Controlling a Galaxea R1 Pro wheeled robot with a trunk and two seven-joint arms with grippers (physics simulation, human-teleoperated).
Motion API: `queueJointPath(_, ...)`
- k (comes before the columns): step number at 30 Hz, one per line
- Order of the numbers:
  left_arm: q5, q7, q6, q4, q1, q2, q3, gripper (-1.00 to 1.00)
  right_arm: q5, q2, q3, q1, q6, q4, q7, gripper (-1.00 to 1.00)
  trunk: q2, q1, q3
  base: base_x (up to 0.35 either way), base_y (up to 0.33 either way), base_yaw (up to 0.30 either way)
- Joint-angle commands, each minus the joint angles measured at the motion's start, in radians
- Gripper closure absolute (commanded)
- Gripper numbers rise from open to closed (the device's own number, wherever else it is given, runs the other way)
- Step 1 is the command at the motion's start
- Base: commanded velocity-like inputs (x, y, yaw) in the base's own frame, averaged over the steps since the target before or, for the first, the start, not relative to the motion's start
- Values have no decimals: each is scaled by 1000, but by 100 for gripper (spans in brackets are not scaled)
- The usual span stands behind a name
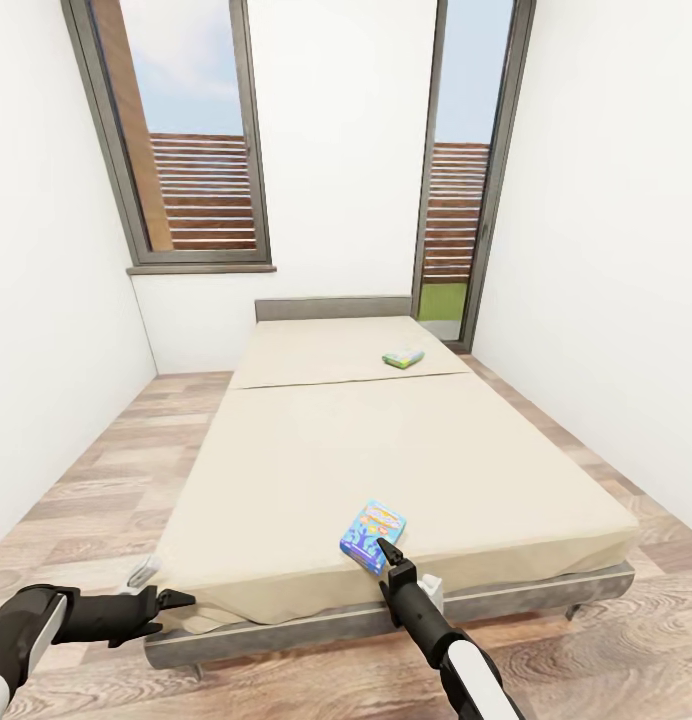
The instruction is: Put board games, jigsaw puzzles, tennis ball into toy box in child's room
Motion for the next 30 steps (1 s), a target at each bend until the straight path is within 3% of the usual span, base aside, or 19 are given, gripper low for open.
queueJointPath(1, -7, -7, 7, 0, -1, -1, 5, -100, -7, 0, 0, 0, 3, 0, 1, -100, 0, 0, -1, 0, 0, 0)
queueJointPath(11, -7, -7, 9, 0, -1, -3, 5, -100, -7, 0, 0, 0, 3, 0, 1, -100, 0, 0, -1, 0, 0, 0)
queueJointPath(19, -7, -7, 10, 0, -1, -3, 5, -100, -7, 0, 0, 0, 3, 0, 1, -100, -56, 30, -26, 0, 0, 0)
queueJointPath(30, -7, -7, 10, -1, -1, -3, 6, -100, -7, 0, 0, 0, 3, 0, 1, -100, -56, 30, -26, 0, 0, 0)
